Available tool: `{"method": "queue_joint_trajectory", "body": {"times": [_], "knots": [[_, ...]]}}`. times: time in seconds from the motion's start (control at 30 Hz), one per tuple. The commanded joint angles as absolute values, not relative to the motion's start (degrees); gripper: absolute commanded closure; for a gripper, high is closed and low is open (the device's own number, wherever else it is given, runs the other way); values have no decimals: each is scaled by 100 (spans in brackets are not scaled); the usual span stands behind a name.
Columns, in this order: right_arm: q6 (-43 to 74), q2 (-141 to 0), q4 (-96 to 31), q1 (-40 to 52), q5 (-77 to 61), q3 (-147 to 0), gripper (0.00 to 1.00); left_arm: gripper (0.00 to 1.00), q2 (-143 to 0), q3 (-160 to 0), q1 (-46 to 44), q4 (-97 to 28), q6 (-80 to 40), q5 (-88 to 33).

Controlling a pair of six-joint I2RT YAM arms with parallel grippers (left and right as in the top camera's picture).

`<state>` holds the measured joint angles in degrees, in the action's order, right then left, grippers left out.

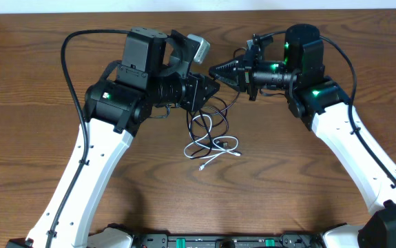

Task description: Untangle cables

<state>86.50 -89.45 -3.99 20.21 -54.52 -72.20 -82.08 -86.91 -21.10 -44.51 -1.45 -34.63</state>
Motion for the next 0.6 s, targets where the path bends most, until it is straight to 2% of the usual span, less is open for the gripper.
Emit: {"method": "queue_joint_trajectory", "body": {"times": [0.0, 0.33, 0.57], "knots": [[8674, -8838, -386, 2034, -5616, -7229, 98, 66, -8200, -8659, -2095, -4427, -104, -3579], [8676, -8838, -381, 2034, -5634, -7229, 99, 70, -8200, -8656, -2097, -4471, -102, -3579], [8674, -8838, -386, 2036, -5631, -7229, 98, 79, -8221, -8648, -2097, -4471, -106, -3579]]}}
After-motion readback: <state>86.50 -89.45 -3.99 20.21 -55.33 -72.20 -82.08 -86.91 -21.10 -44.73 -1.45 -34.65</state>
